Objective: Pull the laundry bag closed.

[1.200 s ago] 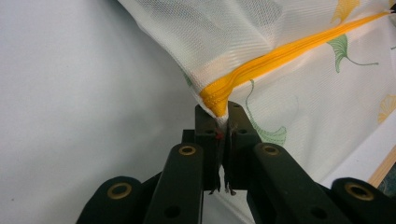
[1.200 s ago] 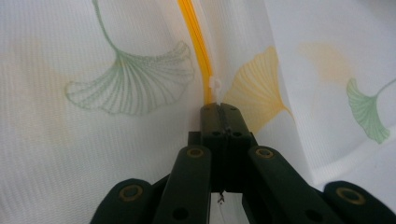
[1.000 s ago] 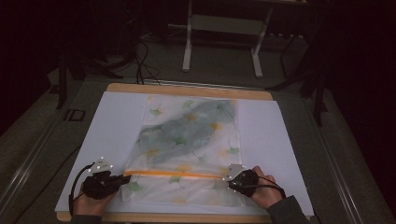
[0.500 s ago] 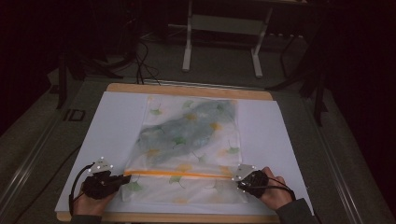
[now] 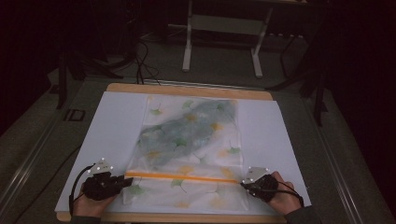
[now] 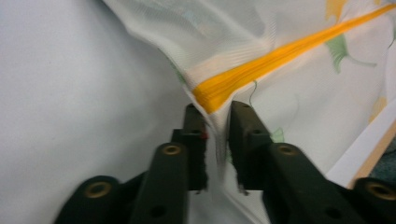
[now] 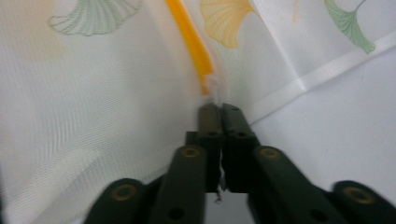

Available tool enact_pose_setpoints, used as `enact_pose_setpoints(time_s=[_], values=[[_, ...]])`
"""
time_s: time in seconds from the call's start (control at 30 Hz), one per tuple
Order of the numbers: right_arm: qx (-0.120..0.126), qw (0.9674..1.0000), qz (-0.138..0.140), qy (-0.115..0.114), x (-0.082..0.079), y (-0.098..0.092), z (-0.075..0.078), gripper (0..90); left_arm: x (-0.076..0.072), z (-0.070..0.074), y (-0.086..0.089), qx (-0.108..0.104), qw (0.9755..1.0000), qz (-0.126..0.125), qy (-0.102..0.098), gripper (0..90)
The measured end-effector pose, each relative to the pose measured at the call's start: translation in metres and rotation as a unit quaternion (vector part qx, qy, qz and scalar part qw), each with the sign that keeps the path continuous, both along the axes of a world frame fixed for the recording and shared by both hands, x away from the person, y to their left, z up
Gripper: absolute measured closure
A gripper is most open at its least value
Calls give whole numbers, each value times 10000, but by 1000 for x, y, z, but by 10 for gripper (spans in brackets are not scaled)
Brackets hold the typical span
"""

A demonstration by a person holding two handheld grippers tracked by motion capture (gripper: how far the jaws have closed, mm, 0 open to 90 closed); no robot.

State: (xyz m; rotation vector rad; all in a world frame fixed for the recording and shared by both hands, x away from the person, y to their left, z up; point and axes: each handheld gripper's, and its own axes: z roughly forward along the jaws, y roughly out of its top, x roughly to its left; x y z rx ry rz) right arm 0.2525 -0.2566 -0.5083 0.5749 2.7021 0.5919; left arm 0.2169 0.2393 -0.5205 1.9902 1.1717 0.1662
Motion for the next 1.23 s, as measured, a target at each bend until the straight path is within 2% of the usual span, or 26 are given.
enact_pose_setpoints(time_s=[0.03,0.2,0.4,0.47,0.6,0.67,0.8,0.93,1.0,1.1,1.13,1.23], values=[[44,10000,-18,26,0,-2,0,777,-1,0,1,-16,10000,31,-2,688],[491,9985,-211,103,-1,-13,3,692,-3,3,6,-107,9998,125,-87,583],[939,9944,-457,172,2,-21,3,623,-7,5,14,-179,9991,299,-223,550],[1023,9930,-567,147,4,-23,1,589,-7,6,16,-114,9986,431,-293,546],[1266,9880,-865,212,10,-28,-5,568,-8,7,20,12,9967,686,-424,547],[1292,9863,-1002,235,12,-30,-8,560,-8,6,20,69,9960,763,-455,547],[1435,9814,-1258,211,15,-34,-15,546,-6,1,20,269,9926,1026,-592,544],[1531,9756,-1567,172,20,-37,-20,524,0,-4,19,522,9888,1171,-762,536],[1535,9744,-1639,134,21,-37,-22,516,4,-7,19,651,9870,1250,-767,532],[1544,9719,-1770,133,23,-38,-23,508,7,-10,18,701,9860,1288,-792,510],[1560,9712,-1794,147,24,-38,-24,507,7,-11,18,752,9850,1331,-806,508],[1723,9668,-1877,192,25,-38,-22,496,13,-13,19,877,9819,1473,-804,474]])
